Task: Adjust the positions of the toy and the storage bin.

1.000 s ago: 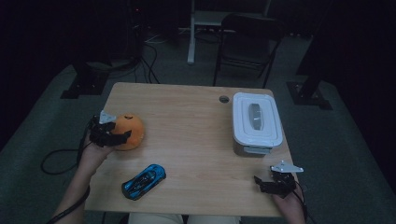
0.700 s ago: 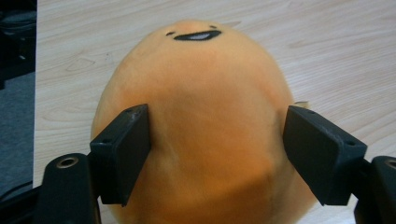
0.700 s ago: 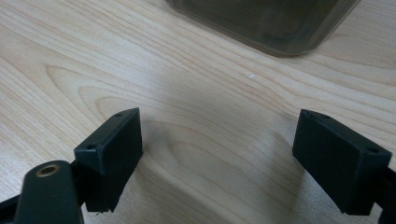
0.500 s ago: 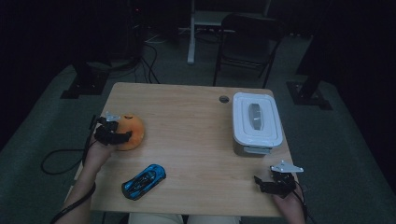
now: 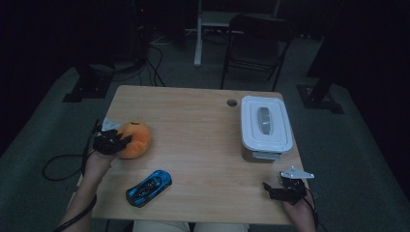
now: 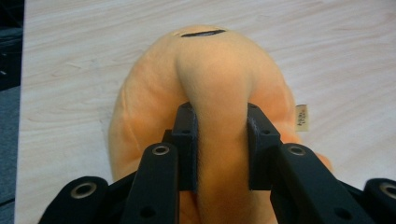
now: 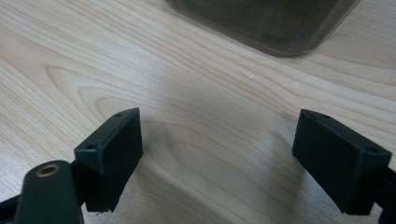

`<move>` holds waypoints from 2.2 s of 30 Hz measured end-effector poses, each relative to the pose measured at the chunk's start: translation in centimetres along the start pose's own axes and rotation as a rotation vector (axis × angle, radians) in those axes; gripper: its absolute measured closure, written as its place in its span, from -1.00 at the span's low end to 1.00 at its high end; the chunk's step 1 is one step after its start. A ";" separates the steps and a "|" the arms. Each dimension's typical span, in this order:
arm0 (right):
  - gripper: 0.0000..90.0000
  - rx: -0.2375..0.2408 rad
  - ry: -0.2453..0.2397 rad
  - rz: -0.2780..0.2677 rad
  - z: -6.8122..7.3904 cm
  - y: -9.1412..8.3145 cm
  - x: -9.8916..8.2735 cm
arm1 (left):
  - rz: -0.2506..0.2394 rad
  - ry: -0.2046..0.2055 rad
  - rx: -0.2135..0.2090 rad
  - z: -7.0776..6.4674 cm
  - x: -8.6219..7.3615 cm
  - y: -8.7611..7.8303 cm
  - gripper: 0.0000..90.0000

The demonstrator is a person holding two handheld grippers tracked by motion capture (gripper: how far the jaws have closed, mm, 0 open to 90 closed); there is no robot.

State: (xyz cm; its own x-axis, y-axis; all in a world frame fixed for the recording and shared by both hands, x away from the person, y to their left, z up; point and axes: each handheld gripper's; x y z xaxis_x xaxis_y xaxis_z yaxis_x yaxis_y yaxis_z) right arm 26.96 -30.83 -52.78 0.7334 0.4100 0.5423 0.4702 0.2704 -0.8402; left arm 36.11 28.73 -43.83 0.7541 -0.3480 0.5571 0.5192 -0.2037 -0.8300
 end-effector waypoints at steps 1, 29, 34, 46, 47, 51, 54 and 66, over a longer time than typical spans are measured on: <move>-0.66 0.000 0.000 0.000 0.0 0.0 0.0 | -0.001 0.013 0.002 -0.3 -0.2 -0.3 0.59; -0.68 -0.001 0.003 0.001 0.0 0.0 0.0 | 0.010 0.061 -0.107 -3.2 -3.4 -3.7 -0.58; -0.71 0.003 0.009 0.005 -0.1 0.0 0.0 | -0.012 0.074 -0.163 -3.7 -2.8 -4.2 -0.77; -0.72 -0.007 0.048 0.000 -0.3 -0.2 -0.2 | -0.053 0.117 -0.157 -5.9 -1.2 -3.5 -0.92; -0.72 -0.009 0.057 -0.002 -0.5 -0.3 -0.3 | -0.056 0.129 -0.160 -6.1 -1.1 -3.4 -0.90; -0.72 -0.026 0.092 -0.030 -1.1 -0.9 -0.6 | -0.033 0.165 -0.151 -7.4 -0.2 -2.8 -0.90; -0.72 -0.051 0.112 -0.040 -1.7 -1.3 -0.7 | -0.030 0.182 -0.164 -8.5 0.5 -2.0 -0.90; -0.72 -0.149 0.137 -0.027 -3.6 -1.7 0.0 | -0.003 0.240 -0.240 -13.2 2.9 1.7 -0.90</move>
State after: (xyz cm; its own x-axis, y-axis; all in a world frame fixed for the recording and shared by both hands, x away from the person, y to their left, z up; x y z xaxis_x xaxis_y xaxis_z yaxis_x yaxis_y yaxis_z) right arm 27.91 -34.47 -51.34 0.7744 0.2792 0.5677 0.5509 0.1437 -0.8221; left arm 33.81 15.32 -43.97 0.6217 -0.5468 0.5608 0.3903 -0.4045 -0.8271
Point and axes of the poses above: each handheld gripper's, and its own axes: y roughly forward along the jaws, x roughly out of its top, z roughly to its left, and after that the axes turned 14 degrees about z, right-handed
